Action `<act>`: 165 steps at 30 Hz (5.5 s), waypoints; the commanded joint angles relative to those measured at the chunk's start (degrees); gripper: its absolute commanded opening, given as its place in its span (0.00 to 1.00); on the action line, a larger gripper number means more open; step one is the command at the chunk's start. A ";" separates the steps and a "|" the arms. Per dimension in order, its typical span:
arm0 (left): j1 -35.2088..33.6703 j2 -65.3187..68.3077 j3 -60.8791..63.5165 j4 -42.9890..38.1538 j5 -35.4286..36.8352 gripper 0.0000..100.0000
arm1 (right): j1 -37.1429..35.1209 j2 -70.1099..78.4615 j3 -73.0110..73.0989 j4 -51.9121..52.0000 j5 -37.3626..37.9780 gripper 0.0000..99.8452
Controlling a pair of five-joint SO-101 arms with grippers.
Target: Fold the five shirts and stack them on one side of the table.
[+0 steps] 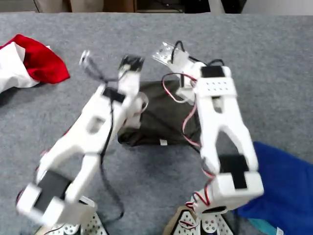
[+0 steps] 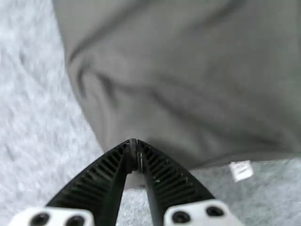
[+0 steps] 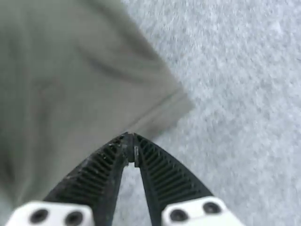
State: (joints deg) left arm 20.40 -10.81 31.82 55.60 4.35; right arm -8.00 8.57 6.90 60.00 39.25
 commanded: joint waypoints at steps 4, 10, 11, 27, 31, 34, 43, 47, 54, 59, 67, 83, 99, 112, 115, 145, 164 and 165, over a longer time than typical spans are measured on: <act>0.88 -16.66 19.96 -12.22 0.53 0.02 | -0.22 12.97 -9.36 -4.66 -1.49 0.01; 1.05 -6.46 20.84 -18.37 0.53 0.02 | -0.13 21.76 -14.02 -3.43 -1.58 0.01; 1.14 -4.44 20.13 -18.46 0.53 0.02 | -0.31 22.29 -14.20 -3.25 -1.76 0.01; 8.26 -0.22 16.00 -9.76 -2.81 0.02 | 3.47 23.43 -17.01 -3.08 -3.60 0.01; 7.91 -0.31 14.68 -9.67 -2.73 0.02 | 1.27 18.68 -17.27 1.58 -3.60 0.01; 5.71 -0.31 11.16 -7.21 -2.73 0.02 | -0.92 12.18 -17.45 4.75 -3.60 0.01; -3.52 -7.69 -2.64 1.76 -5.98 0.02 | -1.45 -4.09 -16.92 10.46 -12.84 0.01; -6.59 -13.76 -4.40 5.10 -6.51 0.02 | -1.54 -8.31 -15.34 21.54 -14.07 0.01; -17.76 -26.59 0.44 7.74 -14.42 0.02 | -0.40 -20.26 -11.12 37.63 -13.71 0.01; -27.52 -33.36 5.71 7.56 -19.78 0.02 | -0.31 -29.32 -1.71 41.85 -13.71 0.01; -39.21 -34.42 9.32 7.91 -20.75 0.02 | 0.66 -36.00 12.35 38.33 -27.52 0.05; -38.95 -34.33 9.67 6.68 -20.84 0.02 | -12.79 -11.21 15.69 16.79 -77.36 0.36; -39.30 -34.33 12.57 2.64 -20.92 0.02 | -11.47 4.88 16.31 2.55 -85.36 0.36; -39.12 -34.33 12.22 2.73 -20.92 0.02 | -9.01 9.01 16.13 2.37 -76.66 0.00; -39.38 -34.33 12.40 2.81 -20.92 0.02 | -8.84 9.01 13.85 10.02 -73.23 0.02; -39.12 -34.42 7.82 6.07 -23.30 0.02 | 34.59 -5.32 -18.68 42.29 -46.77 0.00; -39.03 -34.42 8.00 6.15 -25.14 0.02 | 73.63 -19.82 -8.92 42.20 -23.30 0.00; -39.03 -34.42 8.09 6.15 -25.14 0.02 | 74.86 -19.82 -8.92 42.20 -22.07 0.00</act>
State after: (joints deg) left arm -19.25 -44.40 42.64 61.41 -20.26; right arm 62.59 -8.04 -2.07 101.23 14.02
